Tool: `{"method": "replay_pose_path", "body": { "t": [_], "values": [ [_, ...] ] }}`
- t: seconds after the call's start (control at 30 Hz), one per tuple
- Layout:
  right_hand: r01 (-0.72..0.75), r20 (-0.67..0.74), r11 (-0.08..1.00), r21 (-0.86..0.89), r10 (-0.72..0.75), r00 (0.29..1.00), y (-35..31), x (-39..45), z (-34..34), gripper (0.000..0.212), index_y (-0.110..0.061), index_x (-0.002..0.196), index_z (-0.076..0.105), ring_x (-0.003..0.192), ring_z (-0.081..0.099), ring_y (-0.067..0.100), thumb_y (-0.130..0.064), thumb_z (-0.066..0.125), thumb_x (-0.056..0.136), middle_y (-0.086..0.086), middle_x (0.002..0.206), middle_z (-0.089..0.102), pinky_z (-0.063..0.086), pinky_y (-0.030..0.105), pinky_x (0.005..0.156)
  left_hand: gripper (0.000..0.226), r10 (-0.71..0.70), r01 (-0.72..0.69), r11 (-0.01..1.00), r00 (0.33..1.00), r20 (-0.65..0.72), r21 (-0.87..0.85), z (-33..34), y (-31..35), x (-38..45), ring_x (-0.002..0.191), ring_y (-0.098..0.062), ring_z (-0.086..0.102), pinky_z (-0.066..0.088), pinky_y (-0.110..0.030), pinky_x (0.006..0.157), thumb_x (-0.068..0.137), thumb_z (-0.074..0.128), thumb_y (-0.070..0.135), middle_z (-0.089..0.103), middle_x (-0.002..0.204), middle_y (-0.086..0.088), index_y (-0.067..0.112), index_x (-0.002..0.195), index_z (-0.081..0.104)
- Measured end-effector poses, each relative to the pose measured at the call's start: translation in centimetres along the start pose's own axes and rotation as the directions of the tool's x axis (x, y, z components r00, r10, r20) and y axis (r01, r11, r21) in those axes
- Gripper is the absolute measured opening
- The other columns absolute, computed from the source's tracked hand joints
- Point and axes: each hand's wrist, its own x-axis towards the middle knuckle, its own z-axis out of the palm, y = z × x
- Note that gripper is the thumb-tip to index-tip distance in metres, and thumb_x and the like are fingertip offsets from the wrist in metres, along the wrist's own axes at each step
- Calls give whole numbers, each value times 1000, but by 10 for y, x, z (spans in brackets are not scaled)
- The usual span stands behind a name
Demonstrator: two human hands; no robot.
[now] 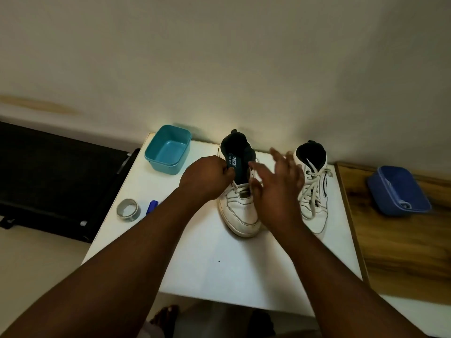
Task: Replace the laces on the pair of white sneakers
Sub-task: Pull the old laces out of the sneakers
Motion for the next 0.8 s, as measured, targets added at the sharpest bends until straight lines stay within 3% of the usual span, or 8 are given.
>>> {"method": "replay_pose_path", "body": {
  "t": [0.13, 0.23, 0.3, 0.43, 0.5, 0.57, 0.67, 0.8],
  "values": [
    [61, 118, 998, -31, -56, 991, -13, -2, 11, 13, -28, 97, 72, 151, 25, 39, -19, 69, 87, 5, 153, 48, 10, 60, 122, 42, 17, -18, 1000, 1000, 14, 15, -1, -3, 0, 65, -19, 54, 33, -29, 56, 100, 48, 43, 53, 66, 0, 23, 63, 48],
    [-65, -65, 997, -31, 63, 996, 11, 10, -5, 17, -20, 96, 71, 139, 43, 37, -7, 63, 87, 10, 139, 58, 25, 59, 116, 42, -1, 1, 999, 1000, -4, 53, -4, -4, 0, 64, -19, 53, 33, -28, 56, 100, 49, 41, 51, 64, 0, 22, 63, 47],
    [-142, -157, 990, 22, 144, 977, 26, 16, -21, 13, -19, 98, 71, 136, 45, 38, -9, 63, 93, 12, 136, 58, 31, 57, 111, 42, -16, 16, 999, 1000, -4, 44, -4, -4, 1, 63, -18, 52, 34, -28, 56, 100, 49, 40, 49, 62, 0, 22, 62, 46],
    [30, 24, 997, 65, -32, 999, 2, 1, -6, 18, -29, 105, 75, 148, 28, 41, -20, 73, 89, 9, 148, 52, 21, 58, 117, 43, 2, -2, 1000, 1000, -6, 16, -3, -4, 2, 62, -17, 49, 30, -29, 54, 100, 49, 39, 48, 62, 0, 22, 61, 45],
    [84, 144, 996, 32, -88, 986, -14, -6, 11, 12, -31, 97, 76, 152, 23, 41, -24, 75, 87, 8, 155, 47, 11, 59, 120, 43, 17, -17, 1000, 1000, -3, 26, -3, -4, 2, 60, -17, 48, 30, -29, 54, 100, 48, 39, 47, 61, 0, 22, 60, 44],
    [80, 155, 996, 26, -83, 984, -17, -4, 16, 8, -30, 88, 74, 152, 23, 41, -23, 77, 84, 7, 155, 47, 8, 60, 119, 43, 22, -22, 999, 1000, 1, 24, -3, -5, 1, 59, -17, 48, 31, -29, 55, 100, 48, 39, 47, 61, 0, 22, 60, 44],
    [43, 70, 998, -37, -41, 997, -10, 1, 6, 10, -29, 90, 72, 150, 29, 35, -19, 72, 86, 2, 150, 52, 10, 61, 120, 42, 20, -20, 999, 1000, -8, 50, -2, -7, 1, 62, -18, 51, 31, -29, 54, 99, 47, 41, 50, 64, 0, 21, 62, 46],
    [-263, -192, 965, -10, 256, 947, 13, 4, -14, 9, -24, 98, 68, 132, 49, 31, -19, 64, 93, 5, 137, 56, 25, 56, 115, 42, -3, 4, 998, 1000, -15, 59, -1, -4, 2, 62, -13, 48, 29, -28, 53, 100, 47, 42, 50, 66, 2, 22, 63, 45]
  ]
}}
